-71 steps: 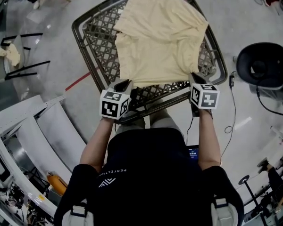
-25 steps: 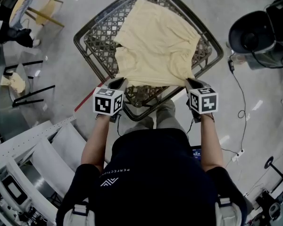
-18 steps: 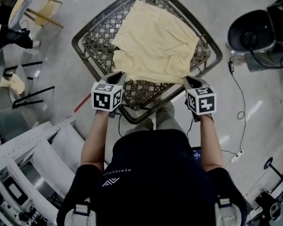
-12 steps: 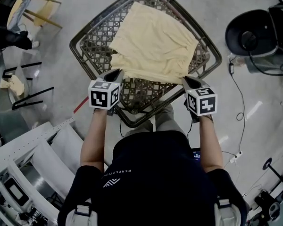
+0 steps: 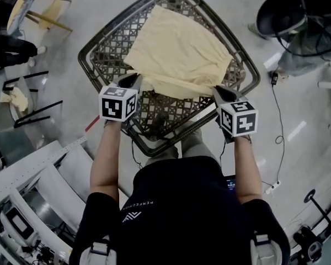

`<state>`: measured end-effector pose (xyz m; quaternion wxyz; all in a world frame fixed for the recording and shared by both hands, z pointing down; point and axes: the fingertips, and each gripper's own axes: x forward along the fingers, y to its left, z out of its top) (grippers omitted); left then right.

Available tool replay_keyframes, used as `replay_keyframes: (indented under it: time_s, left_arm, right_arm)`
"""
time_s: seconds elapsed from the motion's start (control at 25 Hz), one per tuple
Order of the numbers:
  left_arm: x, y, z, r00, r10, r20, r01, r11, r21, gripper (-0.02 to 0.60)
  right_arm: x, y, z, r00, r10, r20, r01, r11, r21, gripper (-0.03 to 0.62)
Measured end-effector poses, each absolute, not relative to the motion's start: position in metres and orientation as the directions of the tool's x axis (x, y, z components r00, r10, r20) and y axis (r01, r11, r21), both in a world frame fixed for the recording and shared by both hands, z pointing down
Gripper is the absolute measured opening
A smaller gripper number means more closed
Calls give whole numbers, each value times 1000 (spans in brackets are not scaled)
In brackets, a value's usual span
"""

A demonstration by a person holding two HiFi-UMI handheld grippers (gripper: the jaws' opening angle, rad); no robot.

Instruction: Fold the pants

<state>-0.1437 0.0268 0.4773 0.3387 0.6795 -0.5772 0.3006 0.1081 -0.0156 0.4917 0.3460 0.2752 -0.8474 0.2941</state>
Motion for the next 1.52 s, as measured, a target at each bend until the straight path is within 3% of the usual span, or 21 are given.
replay_keyframes:
  time_s: [0.8,1.52]
  left_arm:
    - [-157,-79,463,110,-582,806,-991,-125,45,28]
    - [-147,-200,514,105,-512,852,-983,-184,10,29]
  right_arm:
    - [95,-71,476,-648,-267,713,-650,682,-335,44]
    - [105,-167,517,-656,-292,696,-680,629,-377,46]
